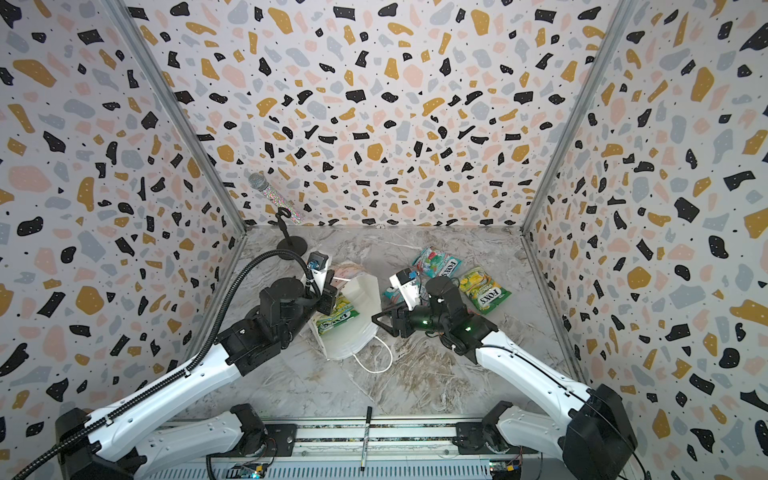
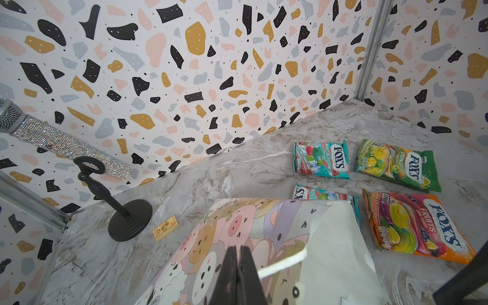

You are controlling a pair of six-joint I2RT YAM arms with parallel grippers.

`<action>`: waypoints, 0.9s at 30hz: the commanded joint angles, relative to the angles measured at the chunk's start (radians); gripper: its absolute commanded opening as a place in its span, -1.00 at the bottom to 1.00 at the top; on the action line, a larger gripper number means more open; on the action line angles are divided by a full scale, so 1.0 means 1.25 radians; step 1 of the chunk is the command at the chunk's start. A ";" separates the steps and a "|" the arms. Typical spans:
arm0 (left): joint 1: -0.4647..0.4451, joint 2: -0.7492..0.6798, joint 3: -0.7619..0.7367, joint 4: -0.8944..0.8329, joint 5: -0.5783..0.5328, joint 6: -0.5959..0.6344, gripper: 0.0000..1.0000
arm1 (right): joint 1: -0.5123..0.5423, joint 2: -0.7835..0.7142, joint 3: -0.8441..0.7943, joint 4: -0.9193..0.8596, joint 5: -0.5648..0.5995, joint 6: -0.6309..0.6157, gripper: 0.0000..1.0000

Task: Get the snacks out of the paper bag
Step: 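Move the right gripper back into the bag opening toward the green packet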

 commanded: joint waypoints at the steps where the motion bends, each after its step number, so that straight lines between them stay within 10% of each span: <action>1: 0.003 -0.017 -0.008 0.024 -0.010 0.003 -1.00 | 0.039 0.034 0.038 0.033 0.017 -0.006 0.10; 27: 0.003 -0.027 -0.009 0.026 -0.010 0.003 -1.00 | 0.151 0.453 0.233 0.126 0.136 0.175 -0.03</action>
